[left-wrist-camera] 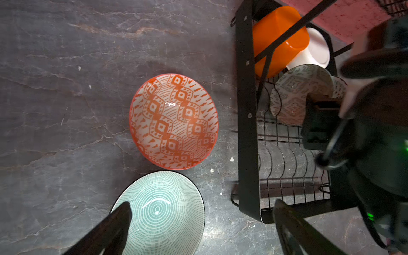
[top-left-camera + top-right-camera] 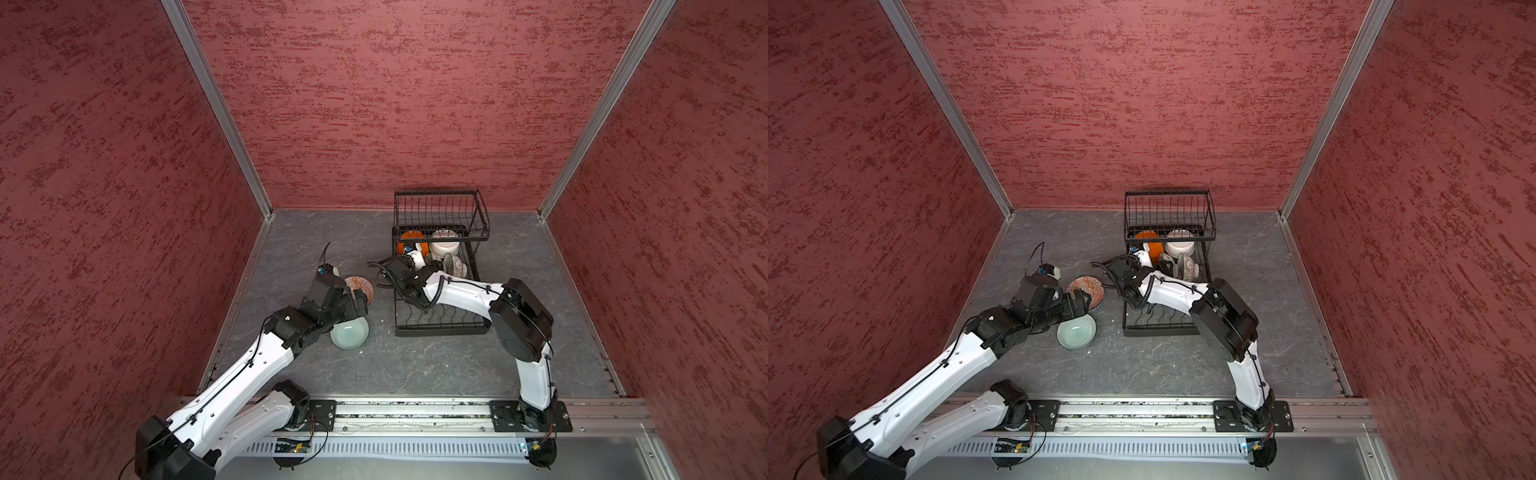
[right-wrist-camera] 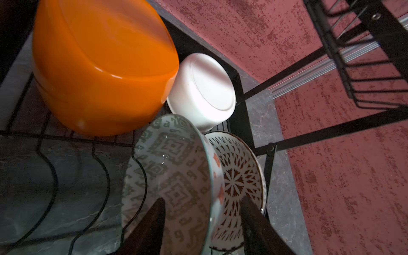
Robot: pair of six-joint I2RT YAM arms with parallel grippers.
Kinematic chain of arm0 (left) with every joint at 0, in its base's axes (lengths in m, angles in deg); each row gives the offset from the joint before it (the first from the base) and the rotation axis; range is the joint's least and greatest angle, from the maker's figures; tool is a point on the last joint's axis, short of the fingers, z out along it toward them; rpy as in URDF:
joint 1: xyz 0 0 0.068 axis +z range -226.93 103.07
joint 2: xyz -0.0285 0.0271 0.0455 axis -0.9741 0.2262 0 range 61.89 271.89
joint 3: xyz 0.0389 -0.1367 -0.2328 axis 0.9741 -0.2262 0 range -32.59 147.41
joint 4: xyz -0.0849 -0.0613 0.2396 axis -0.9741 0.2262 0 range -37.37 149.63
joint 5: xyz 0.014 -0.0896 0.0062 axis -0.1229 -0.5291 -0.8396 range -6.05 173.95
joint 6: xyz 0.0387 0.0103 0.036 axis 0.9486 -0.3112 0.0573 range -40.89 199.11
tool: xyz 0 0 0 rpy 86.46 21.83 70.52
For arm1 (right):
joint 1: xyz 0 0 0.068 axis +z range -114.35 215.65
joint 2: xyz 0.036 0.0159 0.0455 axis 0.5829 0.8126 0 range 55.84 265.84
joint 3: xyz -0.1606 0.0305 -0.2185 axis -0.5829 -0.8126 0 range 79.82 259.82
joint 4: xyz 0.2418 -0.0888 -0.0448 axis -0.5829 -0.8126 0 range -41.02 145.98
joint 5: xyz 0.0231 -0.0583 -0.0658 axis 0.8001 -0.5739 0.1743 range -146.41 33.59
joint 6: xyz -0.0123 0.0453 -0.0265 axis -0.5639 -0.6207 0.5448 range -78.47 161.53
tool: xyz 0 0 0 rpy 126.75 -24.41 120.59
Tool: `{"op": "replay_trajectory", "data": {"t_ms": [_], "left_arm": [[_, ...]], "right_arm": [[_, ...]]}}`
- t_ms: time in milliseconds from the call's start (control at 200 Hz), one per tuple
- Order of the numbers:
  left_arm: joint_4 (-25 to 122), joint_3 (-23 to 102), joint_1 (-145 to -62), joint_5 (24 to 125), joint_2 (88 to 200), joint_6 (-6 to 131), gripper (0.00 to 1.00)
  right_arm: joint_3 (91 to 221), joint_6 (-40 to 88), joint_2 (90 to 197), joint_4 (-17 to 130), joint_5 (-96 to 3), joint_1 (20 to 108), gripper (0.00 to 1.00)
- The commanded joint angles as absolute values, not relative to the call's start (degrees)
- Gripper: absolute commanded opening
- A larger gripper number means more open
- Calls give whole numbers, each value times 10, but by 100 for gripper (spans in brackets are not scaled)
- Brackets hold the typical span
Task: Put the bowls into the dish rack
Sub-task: 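Open and withdraw the right gripper while the left lowers toward the mint-green bowl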
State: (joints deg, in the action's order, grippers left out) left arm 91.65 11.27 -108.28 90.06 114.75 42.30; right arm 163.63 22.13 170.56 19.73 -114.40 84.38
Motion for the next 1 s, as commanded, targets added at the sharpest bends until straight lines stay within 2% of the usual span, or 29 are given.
{"op": "replay_trajectory", "data": {"t_ms": [0, 466, 992], "left_arm": [[942, 116, -1074, 906, 1156, 415, 100], [988, 122, -1053, 912, 1177, 391, 100], [984, 110, -1054, 909, 1169, 392, 100]], "right_arm": [[1629, 204, 1673, 221, -1122, 846, 61], [1520, 199, 1536, 301, -971, 846, 64], [1462, 178, 1548, 336, -916, 847, 65]]}}
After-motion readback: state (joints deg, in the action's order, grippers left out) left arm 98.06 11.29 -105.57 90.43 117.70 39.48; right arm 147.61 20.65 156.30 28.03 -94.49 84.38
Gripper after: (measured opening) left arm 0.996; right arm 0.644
